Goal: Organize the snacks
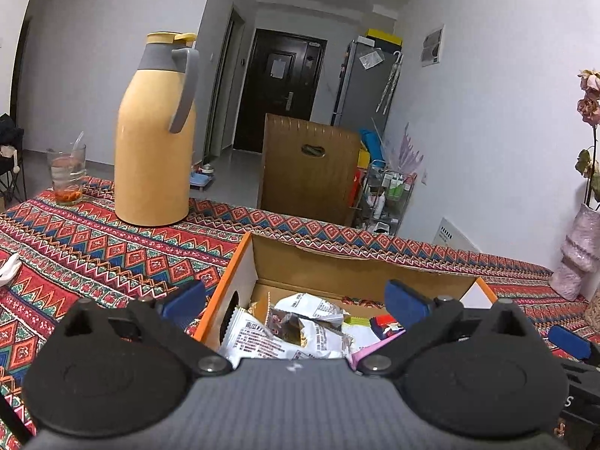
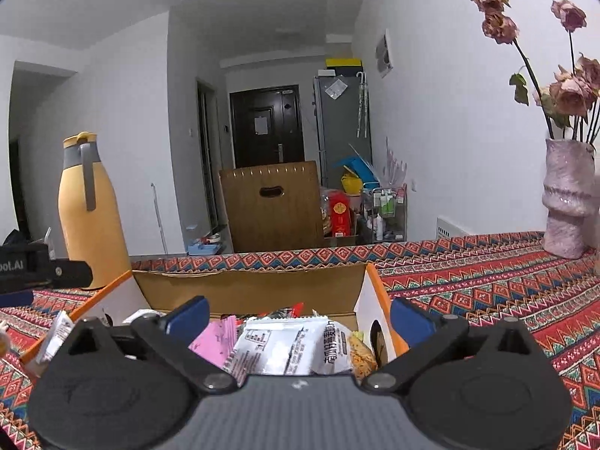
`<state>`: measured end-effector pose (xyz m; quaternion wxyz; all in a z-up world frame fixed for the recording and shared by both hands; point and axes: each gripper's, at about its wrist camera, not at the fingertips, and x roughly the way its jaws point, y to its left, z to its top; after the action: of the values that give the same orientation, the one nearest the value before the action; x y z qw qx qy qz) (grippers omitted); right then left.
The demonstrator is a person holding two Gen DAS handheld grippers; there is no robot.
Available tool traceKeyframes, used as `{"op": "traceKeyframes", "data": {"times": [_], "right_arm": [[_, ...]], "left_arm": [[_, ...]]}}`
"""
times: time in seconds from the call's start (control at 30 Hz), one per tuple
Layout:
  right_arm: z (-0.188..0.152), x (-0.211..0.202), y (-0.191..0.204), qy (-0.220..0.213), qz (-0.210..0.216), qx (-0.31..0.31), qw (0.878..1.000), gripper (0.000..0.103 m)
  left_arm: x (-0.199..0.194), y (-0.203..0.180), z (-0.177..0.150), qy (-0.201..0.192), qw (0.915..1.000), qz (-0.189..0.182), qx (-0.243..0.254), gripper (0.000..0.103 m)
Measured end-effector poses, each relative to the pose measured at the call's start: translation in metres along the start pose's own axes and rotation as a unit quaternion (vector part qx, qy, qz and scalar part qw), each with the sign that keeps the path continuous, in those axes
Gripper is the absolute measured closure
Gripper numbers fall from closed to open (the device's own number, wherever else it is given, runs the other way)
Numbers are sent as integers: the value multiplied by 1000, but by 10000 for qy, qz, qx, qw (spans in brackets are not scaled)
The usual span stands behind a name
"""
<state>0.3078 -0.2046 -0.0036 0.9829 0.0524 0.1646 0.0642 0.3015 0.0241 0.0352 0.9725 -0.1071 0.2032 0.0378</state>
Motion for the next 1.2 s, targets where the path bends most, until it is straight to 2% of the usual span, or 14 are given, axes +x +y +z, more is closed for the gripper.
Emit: {"op": "traceKeyframes", "data": {"times": [0.2,0.33,0.57,0.73,1.2], "right_arm": [[2,-1,-1,43,-34,28,10000,0],[10,-12,-1,-93,-85,88,9999,0],[24,-55,0,-363,25,-6,9993,0],[24,-91,0,-399,129,-58,9991,0],[-28,-175,-5,111,394,-147,9991,0]], "left_arm": [[-8,-4,2,-78,10000,10,44,0],[-25,-9,6,-175,9997,-68,176,0],[-73,-7,6,-278,9985,-254,393,0],[-109,0,-6,-240,9979,-437,414,0],[-175,19,-68,241,9963,-713,424,0]]}}
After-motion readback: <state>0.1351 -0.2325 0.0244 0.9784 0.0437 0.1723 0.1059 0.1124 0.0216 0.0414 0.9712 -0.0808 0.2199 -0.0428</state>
